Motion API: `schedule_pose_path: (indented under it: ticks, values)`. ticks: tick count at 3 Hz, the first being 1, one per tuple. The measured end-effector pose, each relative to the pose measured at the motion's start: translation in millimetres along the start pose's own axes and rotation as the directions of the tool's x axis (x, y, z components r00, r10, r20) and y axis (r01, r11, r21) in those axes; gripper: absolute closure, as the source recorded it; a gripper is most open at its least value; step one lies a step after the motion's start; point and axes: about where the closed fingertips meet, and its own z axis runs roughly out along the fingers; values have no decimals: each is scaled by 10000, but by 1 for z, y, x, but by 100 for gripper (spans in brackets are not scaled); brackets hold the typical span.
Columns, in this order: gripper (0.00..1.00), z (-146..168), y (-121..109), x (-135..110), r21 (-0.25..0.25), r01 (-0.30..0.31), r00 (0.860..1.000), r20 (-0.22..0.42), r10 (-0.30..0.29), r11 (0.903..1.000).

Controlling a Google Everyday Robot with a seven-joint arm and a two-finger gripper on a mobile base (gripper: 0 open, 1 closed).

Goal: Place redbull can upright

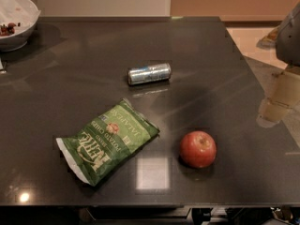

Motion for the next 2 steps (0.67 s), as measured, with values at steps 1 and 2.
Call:
schedule_pose_path:
  ticks: [1, 2]
  values:
    - [0, 0, 0, 0, 2, 0, 10000, 1, 0, 10000]
    - [0, 4, -9, -10, -62, 324, 9993, 163, -323, 9995]
